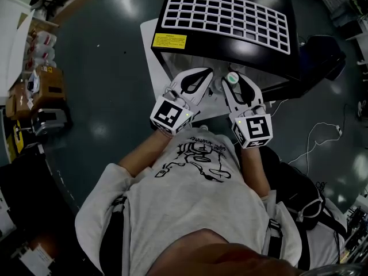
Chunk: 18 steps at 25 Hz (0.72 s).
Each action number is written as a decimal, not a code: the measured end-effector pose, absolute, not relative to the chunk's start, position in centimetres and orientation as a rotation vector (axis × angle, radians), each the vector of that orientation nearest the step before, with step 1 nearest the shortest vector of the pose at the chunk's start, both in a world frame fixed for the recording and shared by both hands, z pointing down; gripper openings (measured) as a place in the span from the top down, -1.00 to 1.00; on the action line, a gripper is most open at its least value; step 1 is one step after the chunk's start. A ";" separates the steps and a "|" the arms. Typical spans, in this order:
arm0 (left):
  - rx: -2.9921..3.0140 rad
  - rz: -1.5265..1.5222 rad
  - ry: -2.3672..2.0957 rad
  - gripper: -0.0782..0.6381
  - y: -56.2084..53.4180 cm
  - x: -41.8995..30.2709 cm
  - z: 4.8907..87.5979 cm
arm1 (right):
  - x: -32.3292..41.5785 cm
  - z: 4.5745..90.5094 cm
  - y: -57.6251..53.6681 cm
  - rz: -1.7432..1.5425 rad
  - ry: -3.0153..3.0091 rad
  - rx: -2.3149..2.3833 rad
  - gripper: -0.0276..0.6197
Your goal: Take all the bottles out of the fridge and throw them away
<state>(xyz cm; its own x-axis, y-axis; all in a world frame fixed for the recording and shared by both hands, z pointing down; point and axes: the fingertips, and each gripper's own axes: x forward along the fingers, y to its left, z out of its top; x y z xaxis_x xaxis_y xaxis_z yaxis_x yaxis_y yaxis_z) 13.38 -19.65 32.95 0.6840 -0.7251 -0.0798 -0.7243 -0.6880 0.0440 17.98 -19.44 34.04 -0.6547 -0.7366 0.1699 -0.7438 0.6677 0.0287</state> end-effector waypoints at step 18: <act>2.877 -0.144 -1.235 0.76 -15.7 13.2 29.3 | 19.1 30.1 -15.7 0.021 -2.725 1.172 0.44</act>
<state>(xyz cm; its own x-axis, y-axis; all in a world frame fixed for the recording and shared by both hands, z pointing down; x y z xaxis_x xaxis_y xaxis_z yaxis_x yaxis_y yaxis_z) 13.24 -15.71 29.32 0.6853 -0.7237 -0.0814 -0.7230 -0.6895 0.0436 19.10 -15.69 30.12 -0.6749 -0.7190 0.1661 -0.7214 0.6902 0.0564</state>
